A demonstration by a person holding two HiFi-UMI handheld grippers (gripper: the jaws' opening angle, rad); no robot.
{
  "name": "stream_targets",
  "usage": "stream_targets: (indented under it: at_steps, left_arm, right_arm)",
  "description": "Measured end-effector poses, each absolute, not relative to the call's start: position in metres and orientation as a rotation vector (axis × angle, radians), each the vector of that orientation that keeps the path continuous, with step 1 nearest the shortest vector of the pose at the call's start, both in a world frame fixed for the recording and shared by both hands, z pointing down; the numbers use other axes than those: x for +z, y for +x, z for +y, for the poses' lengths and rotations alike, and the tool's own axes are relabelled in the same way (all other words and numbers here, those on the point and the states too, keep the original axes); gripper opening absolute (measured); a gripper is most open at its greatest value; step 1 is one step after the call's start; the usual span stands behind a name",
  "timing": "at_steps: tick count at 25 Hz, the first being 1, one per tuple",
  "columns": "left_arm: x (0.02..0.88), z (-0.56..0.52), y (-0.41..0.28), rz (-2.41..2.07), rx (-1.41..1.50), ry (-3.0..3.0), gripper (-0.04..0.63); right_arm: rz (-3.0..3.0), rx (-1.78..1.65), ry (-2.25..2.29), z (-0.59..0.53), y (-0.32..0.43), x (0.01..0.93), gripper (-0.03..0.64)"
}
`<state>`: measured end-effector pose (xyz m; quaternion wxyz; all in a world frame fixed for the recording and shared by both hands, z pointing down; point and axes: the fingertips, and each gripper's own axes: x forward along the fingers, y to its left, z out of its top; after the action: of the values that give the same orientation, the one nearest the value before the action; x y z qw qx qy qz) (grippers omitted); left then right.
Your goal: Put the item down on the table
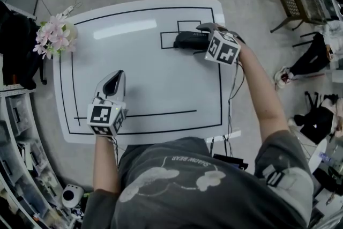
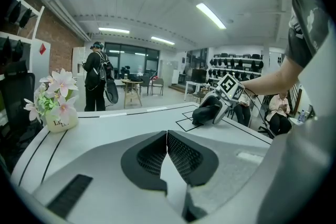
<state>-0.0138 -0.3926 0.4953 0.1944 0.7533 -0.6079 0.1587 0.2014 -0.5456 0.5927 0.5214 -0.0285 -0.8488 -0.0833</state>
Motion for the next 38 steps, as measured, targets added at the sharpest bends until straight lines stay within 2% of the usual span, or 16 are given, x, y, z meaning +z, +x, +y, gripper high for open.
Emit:
stream_targets:
  at_steps: [17, 27, 36, 38]
  left_arm:
    - [0.466, -0.376, -0.015, -1.614, 0.399, 2.275, 0.005]
    - [0.44, -0.361, -0.042, -1.486, 0.325, 2.445, 0.005]
    - [0.44, -0.32, -0.078, -1.326, 0.29, 2.584, 0.005]
    - [0.445, -0.307, -0.093, -1.29, 0.287, 2.596, 0.005]
  right_arm:
    - [-2.212, -0.224, 0.369, -0.523, 0.198, 0.523, 0.387]
    - [-2.373, 0.072, 0.813, -0.465, 0.158, 0.476, 0.233]
    - [-2.458, 0.228, 1.223, -0.404, 0.11, 0.457, 0.023]
    - [-2.429, 0.225, 1.276, -0.388, 0.098, 0.459, 0.0]
